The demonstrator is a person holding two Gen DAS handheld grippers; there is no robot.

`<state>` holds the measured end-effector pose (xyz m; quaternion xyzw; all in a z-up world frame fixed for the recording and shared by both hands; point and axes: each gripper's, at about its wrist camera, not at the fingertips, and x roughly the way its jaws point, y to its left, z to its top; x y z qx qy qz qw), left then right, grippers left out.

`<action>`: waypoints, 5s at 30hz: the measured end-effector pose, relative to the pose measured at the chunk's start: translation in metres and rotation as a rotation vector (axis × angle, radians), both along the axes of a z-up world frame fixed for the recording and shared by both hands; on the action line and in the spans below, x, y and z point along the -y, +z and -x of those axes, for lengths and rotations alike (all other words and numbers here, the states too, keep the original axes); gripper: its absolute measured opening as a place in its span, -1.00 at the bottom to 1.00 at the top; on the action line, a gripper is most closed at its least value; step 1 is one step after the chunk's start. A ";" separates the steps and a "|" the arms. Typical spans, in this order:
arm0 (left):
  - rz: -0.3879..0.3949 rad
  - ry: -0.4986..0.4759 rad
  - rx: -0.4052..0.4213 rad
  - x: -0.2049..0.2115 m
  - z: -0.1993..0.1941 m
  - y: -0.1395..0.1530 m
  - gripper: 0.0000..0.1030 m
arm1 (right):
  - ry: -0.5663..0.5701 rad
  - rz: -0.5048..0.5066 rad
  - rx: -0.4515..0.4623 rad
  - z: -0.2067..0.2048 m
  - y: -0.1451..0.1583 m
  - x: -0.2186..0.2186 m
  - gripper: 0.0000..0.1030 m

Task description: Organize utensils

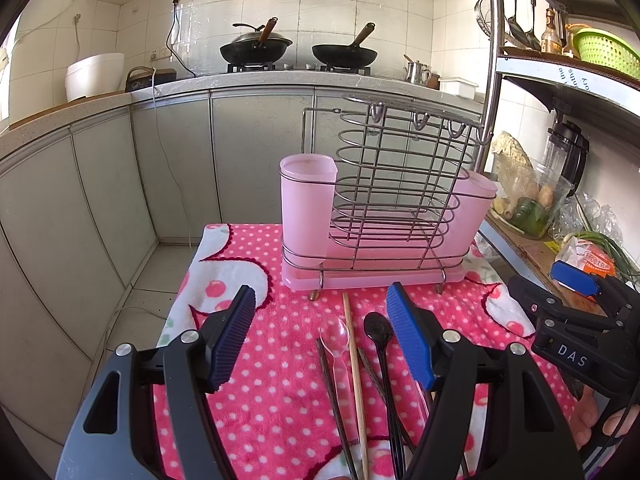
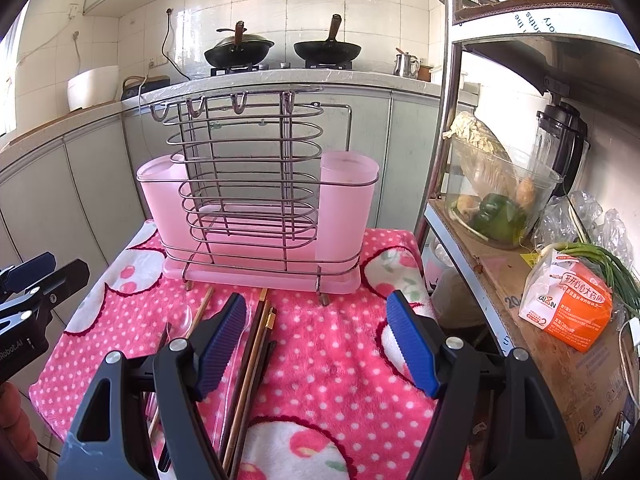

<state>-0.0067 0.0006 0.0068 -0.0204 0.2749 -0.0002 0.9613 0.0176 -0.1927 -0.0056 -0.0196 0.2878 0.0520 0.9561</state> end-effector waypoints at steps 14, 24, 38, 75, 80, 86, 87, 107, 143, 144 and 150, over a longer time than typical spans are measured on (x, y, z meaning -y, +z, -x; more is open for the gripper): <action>0.000 -0.003 -0.010 -0.001 0.000 0.000 0.33 | 0.001 -0.002 -0.003 0.002 -0.001 -0.004 0.39; -0.009 -0.009 -0.051 -0.007 -0.011 -0.011 0.33 | -0.004 -0.037 -0.052 -0.003 -0.011 0.006 0.39; 0.076 -0.058 -0.266 -0.042 -0.043 -0.039 -0.06 | 0.022 -0.132 -0.218 -0.025 -0.047 0.019 0.12; 0.156 -0.091 -0.613 -0.052 -0.111 -0.111 -0.89 | 0.159 -0.379 -0.588 -0.085 -0.102 0.014 -0.66; 0.168 -0.078 -0.634 -0.068 -0.112 -0.116 -0.89 | 0.172 -0.457 -0.670 -0.096 -0.113 0.006 -0.72; 0.171 -0.096 -0.642 -0.078 -0.120 -0.121 -0.89 | 0.158 -0.472 -0.721 -0.106 -0.123 -0.002 -0.71; 0.169 -0.098 -0.643 -0.077 -0.120 -0.122 -0.89 | 0.158 -0.463 -0.724 -0.108 -0.124 -0.005 -0.71; 0.135 -0.100 -0.705 -0.065 -0.125 -0.123 -0.87 | 0.132 -0.356 -0.742 -0.104 -0.118 0.014 -0.57; 0.226 -0.149 -0.274 -0.073 -0.083 -0.005 -0.88 | 0.134 -0.329 -0.221 -0.047 0.008 0.052 -0.89; 0.226 -0.147 -0.250 -0.073 -0.081 0.001 -0.88 | 0.134 -0.331 -0.190 -0.044 0.018 0.053 -0.89; 0.236 -0.147 -0.105 -0.076 -0.070 0.049 -0.88 | 0.124 -0.323 0.000 -0.036 0.073 0.054 -0.89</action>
